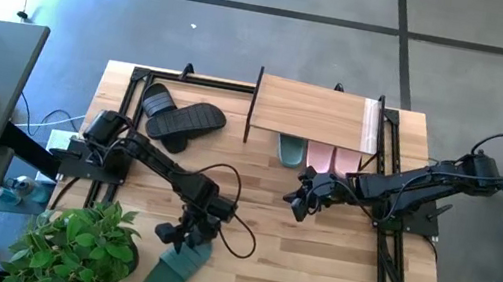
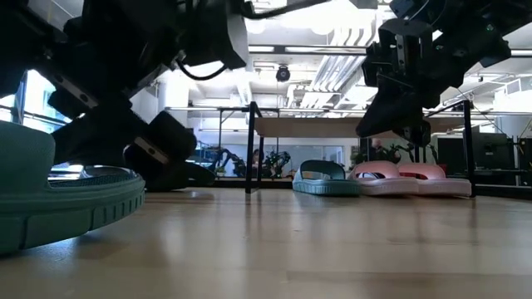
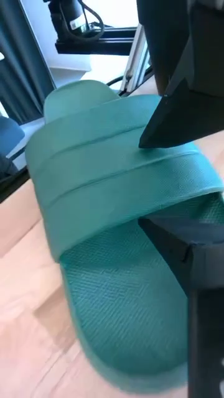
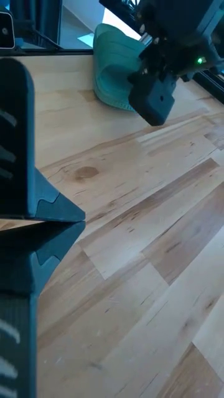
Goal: Pick and place slides into the shelf
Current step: Put the green slide under the shelf
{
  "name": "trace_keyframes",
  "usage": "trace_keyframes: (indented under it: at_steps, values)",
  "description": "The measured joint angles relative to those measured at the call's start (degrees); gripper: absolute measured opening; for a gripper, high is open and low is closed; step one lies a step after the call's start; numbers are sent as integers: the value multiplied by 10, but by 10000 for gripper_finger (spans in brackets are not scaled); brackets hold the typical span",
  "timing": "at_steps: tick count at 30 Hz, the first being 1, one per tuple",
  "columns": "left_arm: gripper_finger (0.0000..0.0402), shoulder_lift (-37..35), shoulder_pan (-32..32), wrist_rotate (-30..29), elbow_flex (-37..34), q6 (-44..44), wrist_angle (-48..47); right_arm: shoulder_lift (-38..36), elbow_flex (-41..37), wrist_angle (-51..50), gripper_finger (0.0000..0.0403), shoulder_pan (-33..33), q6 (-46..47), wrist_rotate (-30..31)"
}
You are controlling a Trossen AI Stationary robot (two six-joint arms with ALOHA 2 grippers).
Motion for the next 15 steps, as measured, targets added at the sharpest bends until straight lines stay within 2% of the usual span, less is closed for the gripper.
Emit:
trace_keyframes:
  at_steps: [5, 11, 15]
  values:
    - [117, 0, 0, 2, 0, 0, -1, 0, 0, -1, 0, 0, -3, 1]
    - [19, 0, 0, 9, 0, 0, -1, 0, 0, -3, 0, 0, -12, 15]
    - [16, 0, 0, 1, 0, -9, 0, 0, 0, -3, 0, 0, -13, 28]
